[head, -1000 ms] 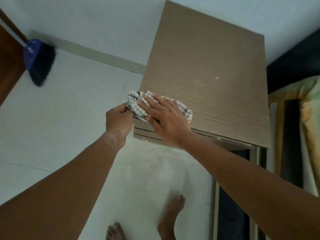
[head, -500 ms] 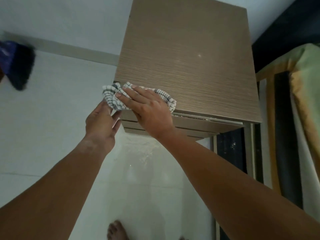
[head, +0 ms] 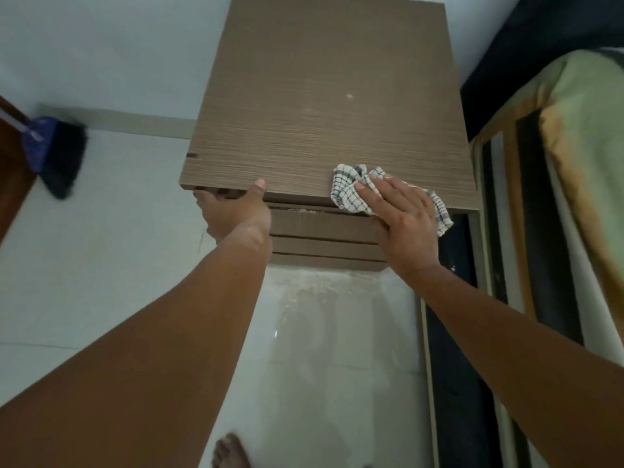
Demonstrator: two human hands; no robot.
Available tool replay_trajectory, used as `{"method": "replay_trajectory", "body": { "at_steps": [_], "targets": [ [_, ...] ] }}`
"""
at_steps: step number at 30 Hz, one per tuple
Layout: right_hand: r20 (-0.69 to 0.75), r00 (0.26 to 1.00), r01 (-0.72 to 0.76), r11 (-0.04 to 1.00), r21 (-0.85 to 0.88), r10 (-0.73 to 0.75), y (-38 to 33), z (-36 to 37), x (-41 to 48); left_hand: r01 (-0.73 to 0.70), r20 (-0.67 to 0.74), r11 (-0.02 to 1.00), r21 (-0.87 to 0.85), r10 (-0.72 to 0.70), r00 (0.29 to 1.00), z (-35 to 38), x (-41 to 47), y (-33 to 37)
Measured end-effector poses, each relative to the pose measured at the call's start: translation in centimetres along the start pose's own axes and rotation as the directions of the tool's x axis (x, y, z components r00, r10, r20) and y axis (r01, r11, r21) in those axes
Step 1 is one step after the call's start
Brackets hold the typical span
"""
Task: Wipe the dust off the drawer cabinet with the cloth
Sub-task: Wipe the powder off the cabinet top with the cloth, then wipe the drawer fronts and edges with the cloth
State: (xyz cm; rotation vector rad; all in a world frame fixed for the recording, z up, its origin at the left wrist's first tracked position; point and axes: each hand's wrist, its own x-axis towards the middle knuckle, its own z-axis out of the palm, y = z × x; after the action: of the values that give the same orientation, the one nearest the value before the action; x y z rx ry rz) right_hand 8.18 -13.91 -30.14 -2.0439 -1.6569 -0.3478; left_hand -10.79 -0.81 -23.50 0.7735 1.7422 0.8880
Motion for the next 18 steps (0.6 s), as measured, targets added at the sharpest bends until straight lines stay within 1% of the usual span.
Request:
{"method": "replay_trajectory", "body": {
  "at_steps": [5, 7, 8, 9, 10, 11, 12, 13, 14, 15, 16, 17, 18],
  "targets": [
    [-0.006, 0.966, -0.258, 0.966, -0.002, 0.258, 3.9, -3.3, -3.3, -0.016, -0.014, 0.999, 0.049, 0.017, 1.000, 2.5, -2.2, -1.3],
    [-0.011, 0.922, -0.386, 0.920, 0.065, 0.387, 4.9, -4.7, -4.2, -0.029, -0.011, 0.994, 0.104, 0.031, 0.999, 2.7, -2.5, -1.6],
    [-0.031, 0.864, -0.495, 0.859, 0.130, 0.503, 5.0, -5.3, -4.5, -0.041, -0.008, 0.989, 0.144, 0.043, 0.999, 2.7, -2.5, -1.9],
    [-0.054, 0.748, -0.637, 0.738, 0.222, 0.662, 4.9, -5.7, -4.6, -0.057, 0.001, 0.981, 0.186, 0.058, 0.998, 2.6, -2.6, -2.1],
    [-0.060, 0.579, -0.758, 0.563, 0.330, 0.813, 4.5, -5.9, -4.8, -0.081, 0.019, 0.971, 0.224, 0.079, 0.997, 2.4, -2.7, -2.5],
    [-0.041, 0.411, -0.815, 0.388, 0.431, 0.911, 4.0, -5.7, -5.2, -0.124, 0.050, 0.957, 0.260, 0.115, 0.992, 2.3, -2.9, -3.1],
    [-0.025, 0.308, -0.818, 0.278, 0.503, 0.951, 3.2, -5.4, -5.6, -0.191, 0.096, 0.933, 0.305, 0.169, 0.981, 2.1, -3.1, -3.8],
    [-0.024, 0.280, -0.804, 0.248, 0.540, 0.960, 2.1, -5.0, -6.0, -0.282, 0.165, 0.888, 0.363, 0.237, 0.957, 1.9, -3.2, -4.7],
    [-0.031, 0.295, -0.786, 0.261, 0.560, 0.955, 0.8, -4.4, -6.2, -0.389, 0.246, 0.818, 0.424, 0.310, 0.918, 1.5, -3.1, -5.8],
    [-0.043, 0.329, -0.763, 0.292, 0.577, 0.944, -0.6, -3.6, -6.4, -0.503, 0.328, 0.717, 0.483, 0.385, 0.863, 1.0, -2.8, -6.8],
    [-0.063, 0.373, -0.730, 0.335, 0.595, 0.926, -2.0, -2.8, -6.3, -0.616, 0.404, 0.582, 0.531, 0.466, 0.787, 0.3, -2.3, -7.6],
    [-0.097, 0.423, -0.698, 0.392, 0.599, 0.901, -3.3, -2.0, -6.0, -0.712, 0.474, 0.423, 0.561, 0.541, 0.695, -0.3, -1.5, -8.1],
    [-0.147, 0.480, -0.667, 0.469, 0.579, 0.865, -4.3, -1.1, -5.5, -0.776, 0.536, 0.270, 0.571, 0.592, 0.601, -0.8, -0.5, -8.4]
  ]
}}
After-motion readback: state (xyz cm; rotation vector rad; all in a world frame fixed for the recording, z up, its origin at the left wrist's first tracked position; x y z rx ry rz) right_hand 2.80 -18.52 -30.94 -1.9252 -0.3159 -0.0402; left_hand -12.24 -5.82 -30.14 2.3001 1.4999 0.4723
